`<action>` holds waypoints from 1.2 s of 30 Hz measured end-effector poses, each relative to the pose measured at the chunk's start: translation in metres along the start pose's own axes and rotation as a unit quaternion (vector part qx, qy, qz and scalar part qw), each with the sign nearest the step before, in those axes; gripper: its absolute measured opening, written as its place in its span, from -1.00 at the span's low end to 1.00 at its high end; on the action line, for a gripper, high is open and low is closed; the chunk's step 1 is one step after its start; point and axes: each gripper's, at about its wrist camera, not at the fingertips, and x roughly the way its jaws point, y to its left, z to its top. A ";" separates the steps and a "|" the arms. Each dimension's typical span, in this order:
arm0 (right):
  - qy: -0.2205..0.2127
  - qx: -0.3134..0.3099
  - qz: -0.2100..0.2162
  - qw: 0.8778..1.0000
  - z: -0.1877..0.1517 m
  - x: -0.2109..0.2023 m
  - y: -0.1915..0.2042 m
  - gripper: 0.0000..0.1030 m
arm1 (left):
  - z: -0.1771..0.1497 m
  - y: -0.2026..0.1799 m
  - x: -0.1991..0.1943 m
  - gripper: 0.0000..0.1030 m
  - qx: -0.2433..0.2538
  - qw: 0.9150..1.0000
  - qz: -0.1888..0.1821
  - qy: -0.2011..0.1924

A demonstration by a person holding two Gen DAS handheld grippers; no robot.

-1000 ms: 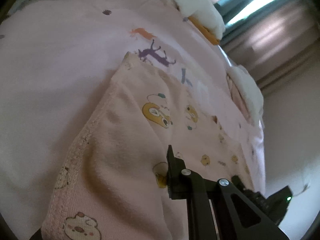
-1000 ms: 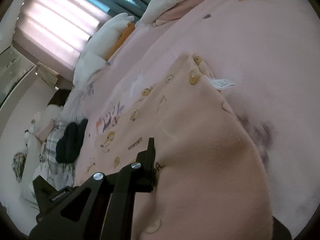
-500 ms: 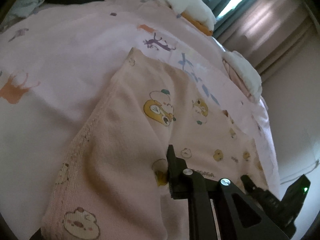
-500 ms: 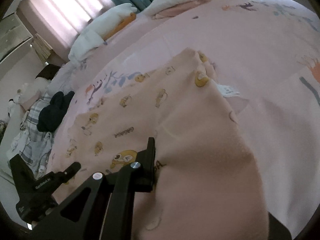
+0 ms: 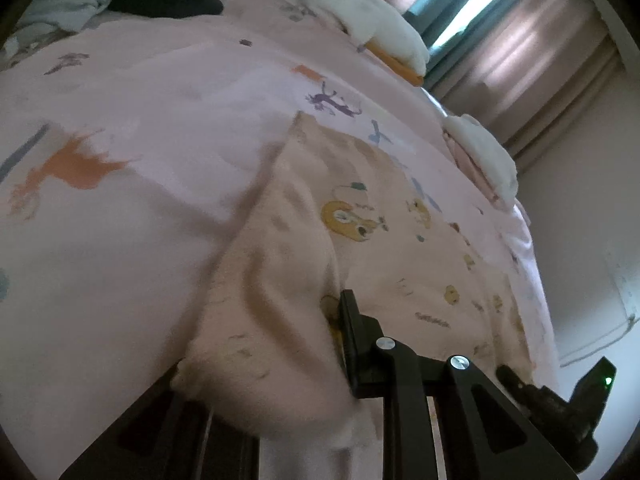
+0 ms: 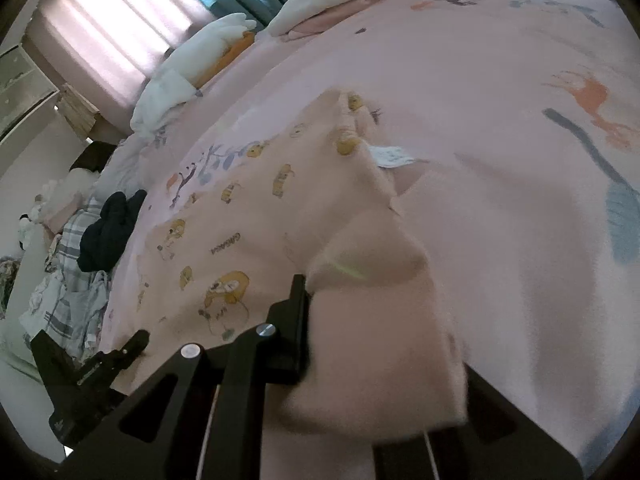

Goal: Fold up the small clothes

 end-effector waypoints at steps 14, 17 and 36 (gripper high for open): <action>-0.043 0.024 -0.033 0.998 -0.030 -0.037 -0.028 -0.93 | -0.007 0.026 -0.025 -0.72 0.025 0.999 0.025 -0.011; -0.046 0.015 -0.051 0.998 -0.031 -0.037 -0.021 -0.93 | -0.006 0.029 -0.027 -0.72 0.025 0.999 0.023 -0.009; -0.078 0.021 -0.078 0.994 -0.039 -0.036 -0.014 -0.93 | 0.006 0.066 -0.041 -0.72 -0.044 0.999 -0.021 0.004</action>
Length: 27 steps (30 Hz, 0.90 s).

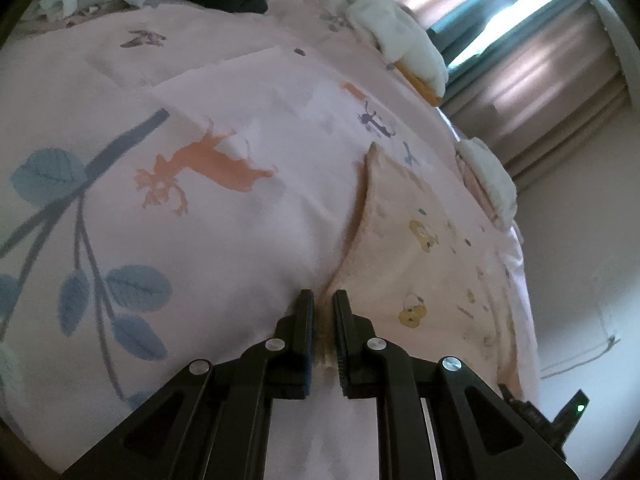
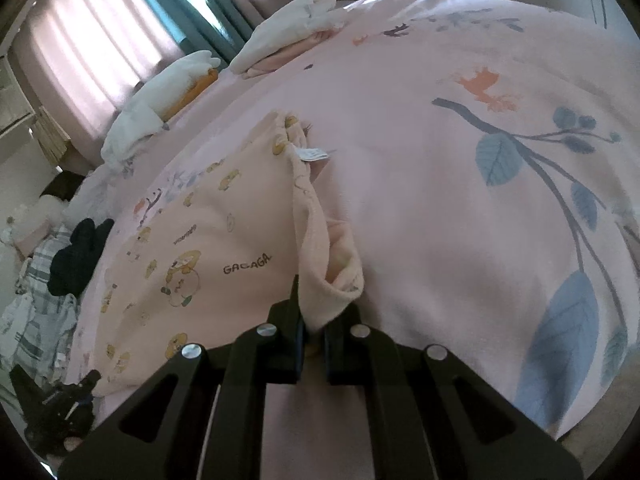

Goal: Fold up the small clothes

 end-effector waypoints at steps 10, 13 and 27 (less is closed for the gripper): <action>-0.004 -0.045 -0.056 0.997 -0.003 -0.007 0.014 -0.90 | 0.015 0.019 -0.009 -0.75 -0.036 0.999 0.022 -0.034; -0.002 -0.029 -0.052 0.998 -0.001 -0.008 0.010 -0.90 | 0.013 0.006 -0.010 -0.75 0.007 0.996 0.059 -0.060; -0.005 -0.004 -0.078 0.997 -0.003 -0.029 0.003 -0.56 | 0.028 -0.015 0.005 -0.17 0.017 0.999 -0.001 -0.044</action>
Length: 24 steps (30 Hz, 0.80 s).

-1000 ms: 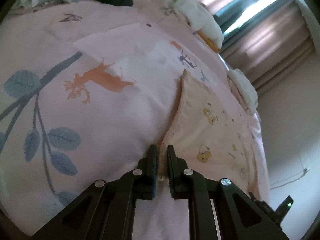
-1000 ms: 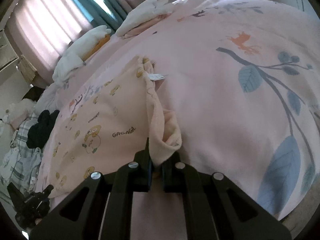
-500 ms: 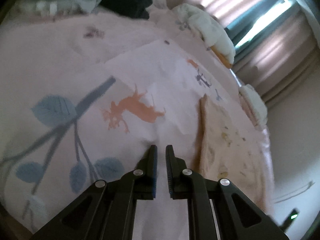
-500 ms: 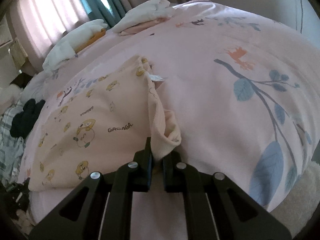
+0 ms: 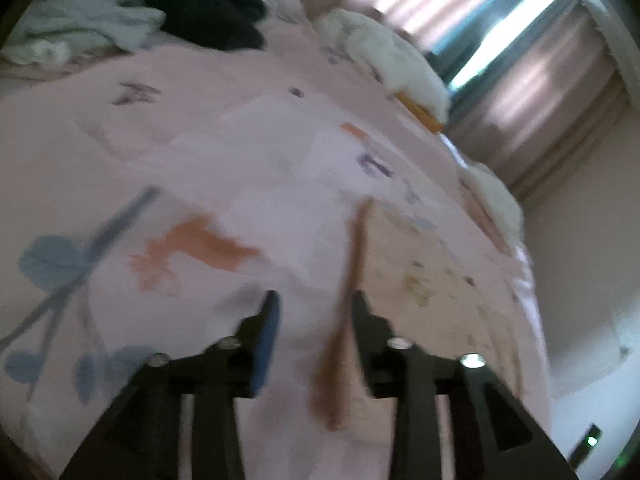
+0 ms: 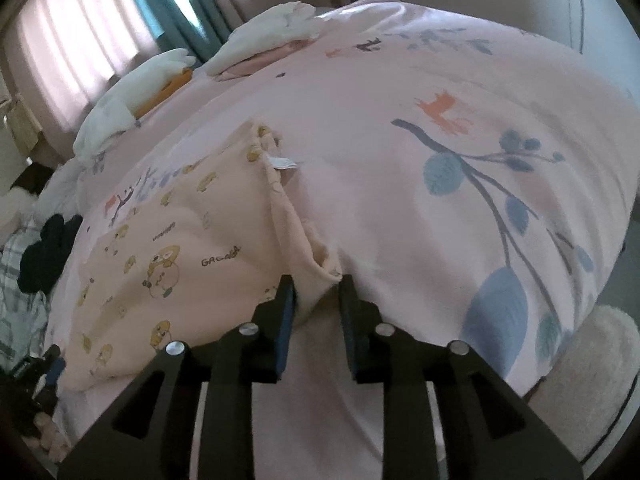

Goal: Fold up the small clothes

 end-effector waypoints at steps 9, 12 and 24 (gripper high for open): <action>0.004 0.067 0.081 0.994 -0.003 -0.004 -0.001 0.35 | -0.014 -0.040 -0.003 0.21 0.065 0.995 -0.069 -0.019; 0.023 0.112 0.151 0.982 -0.007 0.003 0.001 0.45 | -0.016 -0.044 0.001 0.22 0.061 0.994 -0.096 0.004; -0.002 0.170 0.206 0.964 -0.002 0.036 0.031 0.53 | -0.016 -0.026 0.017 0.22 0.005 0.994 -0.098 0.041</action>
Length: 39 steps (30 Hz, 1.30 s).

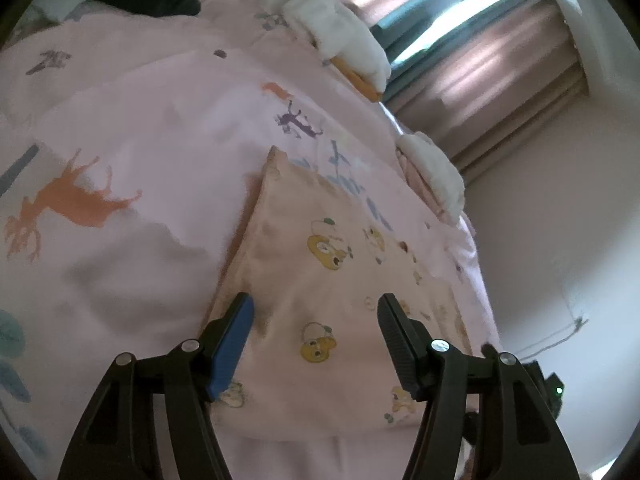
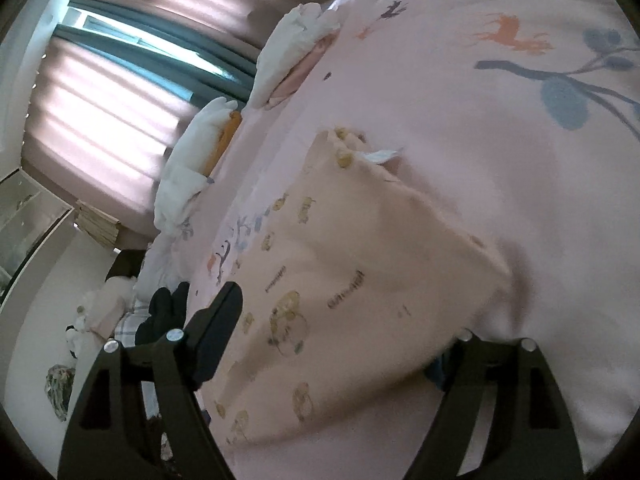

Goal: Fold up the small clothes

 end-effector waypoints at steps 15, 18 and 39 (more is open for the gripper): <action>-0.015 -0.047 -0.070 0.996 0.004 0.025 -0.005 -0.81 | -0.002 0.018 -0.006 0.09 -0.004 1.000 0.010 0.021; -0.015 -0.040 -0.061 0.997 0.007 0.024 -0.011 -0.84 | -0.003 0.020 -0.009 0.06 0.002 1.000 0.012 0.026; -0.042 -0.174 -0.064 0.982 0.012 0.023 0.081 -0.79 | -0.006 0.027 -0.005 -0.88 0.023 0.994 0.102 0.038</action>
